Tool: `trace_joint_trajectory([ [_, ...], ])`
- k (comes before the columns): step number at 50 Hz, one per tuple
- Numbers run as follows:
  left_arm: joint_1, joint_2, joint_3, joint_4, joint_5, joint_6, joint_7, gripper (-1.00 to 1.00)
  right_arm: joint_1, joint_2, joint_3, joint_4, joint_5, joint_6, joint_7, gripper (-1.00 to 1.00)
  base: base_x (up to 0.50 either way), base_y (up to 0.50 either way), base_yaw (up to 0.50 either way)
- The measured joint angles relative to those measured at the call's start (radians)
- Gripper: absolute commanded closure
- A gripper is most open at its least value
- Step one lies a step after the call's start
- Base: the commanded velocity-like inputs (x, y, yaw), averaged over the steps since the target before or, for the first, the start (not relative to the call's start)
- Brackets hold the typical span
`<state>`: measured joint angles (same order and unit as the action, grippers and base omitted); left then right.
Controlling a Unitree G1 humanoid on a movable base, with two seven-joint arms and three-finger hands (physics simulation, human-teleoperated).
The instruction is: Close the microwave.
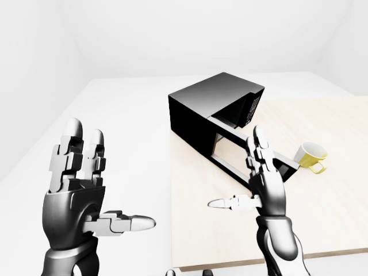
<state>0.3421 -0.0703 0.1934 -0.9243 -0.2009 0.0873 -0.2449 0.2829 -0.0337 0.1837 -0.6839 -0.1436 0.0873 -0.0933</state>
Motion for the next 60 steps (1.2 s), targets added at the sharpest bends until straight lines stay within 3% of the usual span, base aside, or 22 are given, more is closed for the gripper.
trace_joint_trajectory([
  [8, -0.002, 0.001, -0.001, 0.003, -0.001, 0.000, 0.003, -1.00, -0.037, 0.011, -0.013, 0.118, 0.005, -0.003, 0.003, -1.00, 0.00, 0.00, 0.00],
  [21, -0.004, 0.002, 0.001, 0.004, -0.006, 0.000, 0.004, -1.00, -0.094, 0.028, -0.043, 0.280, 0.011, -0.034, 0.007, -1.00, 0.00, 0.00, 0.00],
  [30, -0.005, 0.003, 0.000, 0.006, -0.006, 0.000, 0.005, -1.00, -0.164, 0.038, -0.089, 0.447, 0.019, -0.093, -0.002, -1.00, 0.00, 0.00, 0.00],
  [38, -0.005, 0.003, 0.002, 0.005, -0.008, 0.000, 0.004, -1.00, -0.260, 0.034, -0.144, 0.650, 0.032, -0.174, -0.019, -1.00, 0.00, 0.00, 0.00],
  [60, 0.000, 0.001, 0.003, 0.002, -0.008, 0.000, -0.001, -1.00, -0.649, -0.047, -0.253, 1.282, 0.088, -0.175, -0.062, -1.00, 0.00, 0.00, 0.00],
])
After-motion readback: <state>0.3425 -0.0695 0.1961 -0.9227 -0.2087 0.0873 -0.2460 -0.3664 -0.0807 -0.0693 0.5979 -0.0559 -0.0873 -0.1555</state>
